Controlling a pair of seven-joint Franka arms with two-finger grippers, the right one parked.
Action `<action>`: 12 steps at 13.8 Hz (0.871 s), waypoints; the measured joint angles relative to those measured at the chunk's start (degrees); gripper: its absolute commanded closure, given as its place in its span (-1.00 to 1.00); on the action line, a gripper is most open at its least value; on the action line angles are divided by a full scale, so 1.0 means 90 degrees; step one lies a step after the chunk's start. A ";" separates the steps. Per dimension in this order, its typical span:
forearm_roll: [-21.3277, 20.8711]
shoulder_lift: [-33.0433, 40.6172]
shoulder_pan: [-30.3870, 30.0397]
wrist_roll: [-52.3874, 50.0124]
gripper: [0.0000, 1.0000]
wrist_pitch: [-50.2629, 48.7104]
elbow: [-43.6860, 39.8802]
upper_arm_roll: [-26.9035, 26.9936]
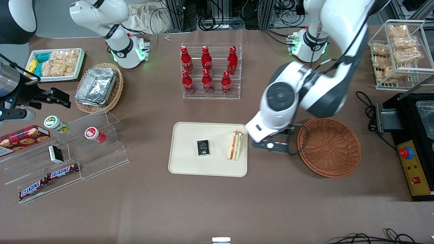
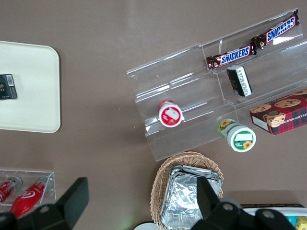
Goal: Place sandwich from basket to tray
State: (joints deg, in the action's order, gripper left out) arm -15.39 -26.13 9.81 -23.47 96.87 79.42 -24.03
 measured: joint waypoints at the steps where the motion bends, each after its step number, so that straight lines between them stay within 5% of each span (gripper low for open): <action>1: 0.0000 0.0259 -0.0229 0.0175 -1.00 -0.0261 0.0004 0.0015; 6: 0.0058 0.1107 -0.1302 0.0479 -1.00 -0.1107 0.0029 0.0040; 12: 0.0273 0.1765 -0.1408 0.1280 -1.00 -0.1629 0.0036 0.0444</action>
State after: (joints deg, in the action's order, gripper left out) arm -12.94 -10.25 -2.86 -11.96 82.20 79.75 -20.03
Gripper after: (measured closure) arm 0.000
